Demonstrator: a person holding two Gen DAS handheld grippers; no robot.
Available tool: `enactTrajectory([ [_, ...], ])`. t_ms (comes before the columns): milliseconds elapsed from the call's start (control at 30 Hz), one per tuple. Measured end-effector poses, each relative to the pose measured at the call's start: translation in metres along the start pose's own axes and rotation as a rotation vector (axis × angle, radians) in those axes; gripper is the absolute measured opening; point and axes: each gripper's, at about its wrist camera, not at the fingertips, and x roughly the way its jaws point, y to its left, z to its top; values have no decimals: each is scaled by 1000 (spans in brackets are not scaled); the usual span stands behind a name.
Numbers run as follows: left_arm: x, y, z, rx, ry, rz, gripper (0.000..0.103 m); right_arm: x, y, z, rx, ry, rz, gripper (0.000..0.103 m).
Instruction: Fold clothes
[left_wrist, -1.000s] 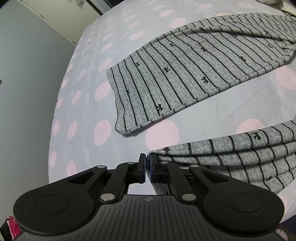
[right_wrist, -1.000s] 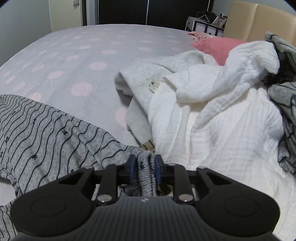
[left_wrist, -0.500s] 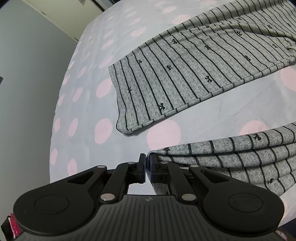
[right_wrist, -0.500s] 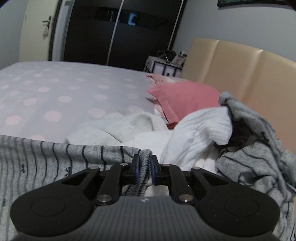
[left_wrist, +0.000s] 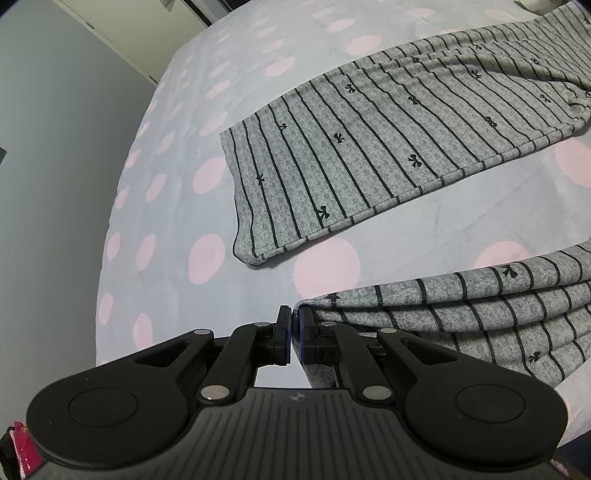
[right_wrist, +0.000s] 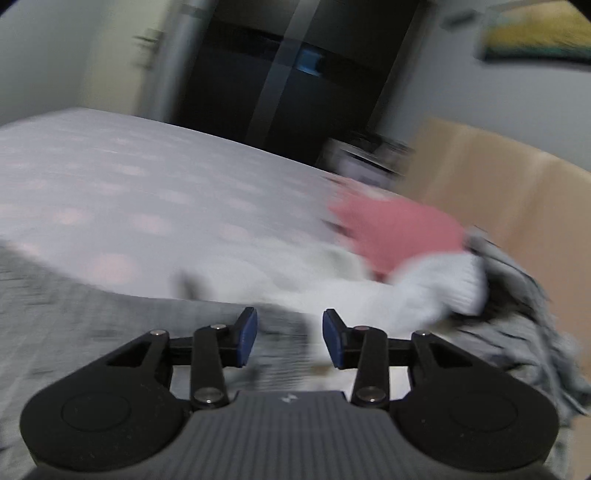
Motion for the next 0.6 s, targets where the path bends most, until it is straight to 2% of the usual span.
enactTrajectory([
  [133,-3,-1,-2,1,-8,3,2,-22,57,-12,-88,-4,306,40],
  [167,-4,-1,-2,-1,-11,4,2,-23,73,-16,-111,8,369,35],
  [233,-7,-1,-3,-3,-17,6,2,-20,102,-21,-154,38,463,29],
  [300,-10,-1,-4,-7,-22,10,2,-20,131,-26,-229,39,549,30],
  [367,-12,-2,-5,-7,-25,12,2,-24,157,-30,-328,34,617,44],
  [467,-13,-4,-6,6,-25,18,2,-28,191,-38,-446,27,670,44],
  [600,-13,-3,-6,2,-26,15,2,-34,229,-51,-561,32,680,43],
])
